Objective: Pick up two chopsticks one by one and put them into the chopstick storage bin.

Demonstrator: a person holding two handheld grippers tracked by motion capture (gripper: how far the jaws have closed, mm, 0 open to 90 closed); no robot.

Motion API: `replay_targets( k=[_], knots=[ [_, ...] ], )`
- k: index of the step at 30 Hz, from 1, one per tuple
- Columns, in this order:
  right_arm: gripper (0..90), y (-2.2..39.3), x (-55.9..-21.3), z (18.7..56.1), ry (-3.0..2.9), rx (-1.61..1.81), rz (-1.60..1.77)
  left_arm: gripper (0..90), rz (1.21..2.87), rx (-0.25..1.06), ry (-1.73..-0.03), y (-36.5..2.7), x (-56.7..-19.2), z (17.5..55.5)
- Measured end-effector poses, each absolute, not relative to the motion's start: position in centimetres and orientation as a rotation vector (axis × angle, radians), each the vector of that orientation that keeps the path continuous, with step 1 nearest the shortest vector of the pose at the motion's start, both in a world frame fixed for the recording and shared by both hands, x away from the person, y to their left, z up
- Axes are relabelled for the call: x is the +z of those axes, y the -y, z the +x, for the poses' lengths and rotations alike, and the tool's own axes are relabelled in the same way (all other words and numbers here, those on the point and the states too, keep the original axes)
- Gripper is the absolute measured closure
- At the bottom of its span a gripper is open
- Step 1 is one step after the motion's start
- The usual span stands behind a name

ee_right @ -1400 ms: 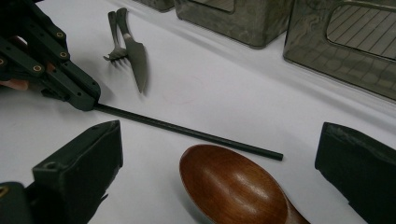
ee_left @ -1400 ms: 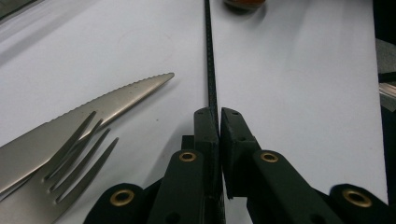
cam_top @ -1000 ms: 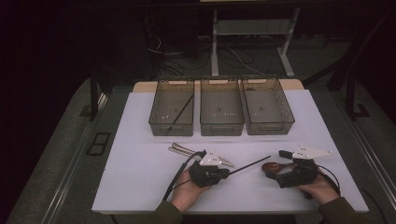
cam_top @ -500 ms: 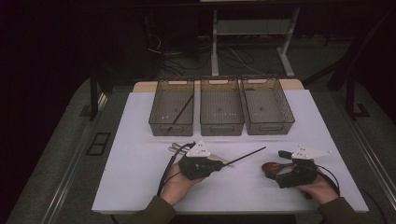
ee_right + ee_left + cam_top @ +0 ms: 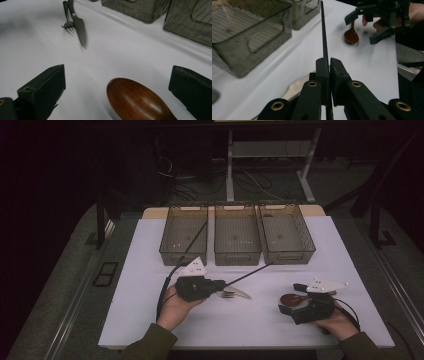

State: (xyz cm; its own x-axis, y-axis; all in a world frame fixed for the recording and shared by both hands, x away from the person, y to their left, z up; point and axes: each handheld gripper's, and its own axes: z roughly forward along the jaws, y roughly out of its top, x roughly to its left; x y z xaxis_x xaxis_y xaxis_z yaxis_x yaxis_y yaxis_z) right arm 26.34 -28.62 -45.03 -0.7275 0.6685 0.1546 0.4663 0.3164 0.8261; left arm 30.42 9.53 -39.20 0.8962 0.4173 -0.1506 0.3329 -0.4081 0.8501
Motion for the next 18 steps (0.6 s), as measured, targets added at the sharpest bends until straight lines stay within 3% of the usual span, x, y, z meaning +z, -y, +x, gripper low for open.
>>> replay_targets(
  k=[18],
  knots=[
    [0.3, 28.9, -45.0, 26.3, -2.361, 1.372, 1.06, 84.8, 1.993, 0.206, -0.611, -13.5, -35.6, 34.4]
  ],
)
